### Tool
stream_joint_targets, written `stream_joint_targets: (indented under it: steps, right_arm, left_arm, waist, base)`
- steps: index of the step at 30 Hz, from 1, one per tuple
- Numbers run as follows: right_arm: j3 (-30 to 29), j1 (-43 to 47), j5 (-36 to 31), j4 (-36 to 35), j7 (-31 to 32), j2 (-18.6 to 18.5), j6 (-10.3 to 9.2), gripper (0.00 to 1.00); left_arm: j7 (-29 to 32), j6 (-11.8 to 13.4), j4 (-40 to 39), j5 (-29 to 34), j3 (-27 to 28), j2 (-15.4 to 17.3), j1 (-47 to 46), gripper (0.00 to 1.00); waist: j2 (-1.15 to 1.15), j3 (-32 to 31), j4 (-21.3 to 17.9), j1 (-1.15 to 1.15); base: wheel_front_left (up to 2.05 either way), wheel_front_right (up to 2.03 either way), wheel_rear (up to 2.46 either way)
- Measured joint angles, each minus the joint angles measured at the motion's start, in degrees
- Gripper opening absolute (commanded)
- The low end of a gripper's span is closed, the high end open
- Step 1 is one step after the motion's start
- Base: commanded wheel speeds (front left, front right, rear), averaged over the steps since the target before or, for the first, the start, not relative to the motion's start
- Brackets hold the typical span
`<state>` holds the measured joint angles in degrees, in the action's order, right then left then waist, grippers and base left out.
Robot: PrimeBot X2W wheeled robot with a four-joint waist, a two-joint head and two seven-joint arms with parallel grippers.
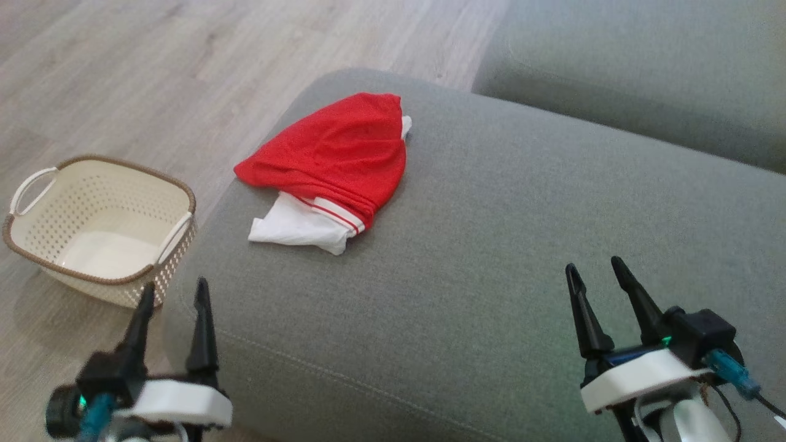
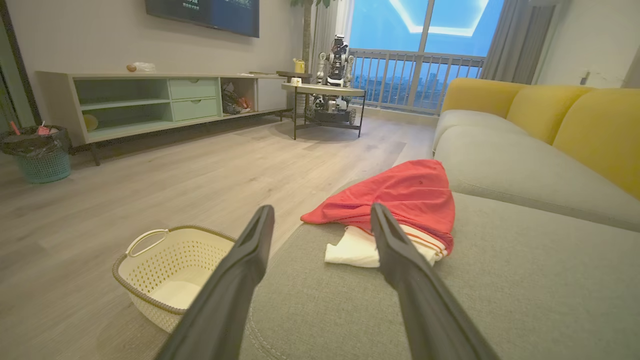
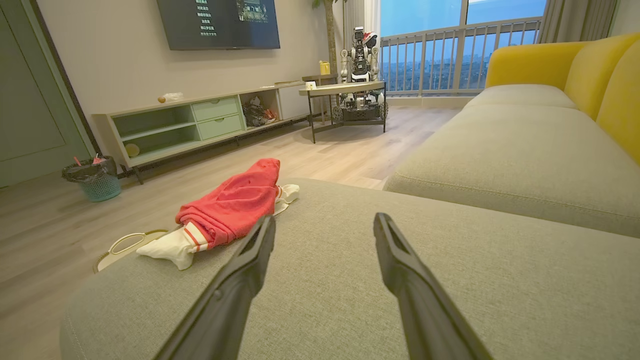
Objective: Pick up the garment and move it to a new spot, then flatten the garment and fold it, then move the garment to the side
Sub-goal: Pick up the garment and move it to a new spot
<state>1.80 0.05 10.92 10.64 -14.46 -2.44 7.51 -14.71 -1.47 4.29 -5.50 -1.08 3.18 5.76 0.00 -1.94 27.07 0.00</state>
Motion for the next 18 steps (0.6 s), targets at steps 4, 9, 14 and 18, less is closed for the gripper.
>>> stream_joint_targets:
  steps: [4, 9, 14, 18]
  right_arm:
    - [-0.09, -1.64, -1.91, -0.40, -0.01, 0.00, 0.00, 1.00]
    - [-0.24, -5.09, -4.20, -1.70, -0.01, -0.02, 0.00, 1.00]
    - [-0.15, -8.89, -6.73, -2.99, -0.01, -0.07, 0.00, 1.00]
    - [0.36, -11.57, -8.16, -3.71, -0.01, -0.26, 0.00, 1.00]
  left_arm:
    - [0.00, -2.50, 2.85, -0.41, 0.65, 2.30, -5.69, 1.00]
    - [0.00, -4.77, 9.22, -2.27, 0.32, 5.48, -15.48, 1.00]
    - [0.63, -5.67, 17.19, -5.28, -1.97, 10.40, -29.15, 1.00]
    - [6.01, -5.69, 25.69, -10.71, -7.59, 13.32, -39.44, 1.00]
  waist:
    - [0.00, 2.70, -1.09, 0.00]
    - [0.00, 6.61, -2.51, 0.01]
    - [0.00, 12.10, -4.61, 0.02]
    - [0.00, 16.32, -6.75, 0.02]
  base:
    - [0.00, 0.00, 0.00]
    - [0.00, 0.00, 0.00]
    - [0.00, 0.00, 0.00]
    - [0.00, 0.00, 0.00]
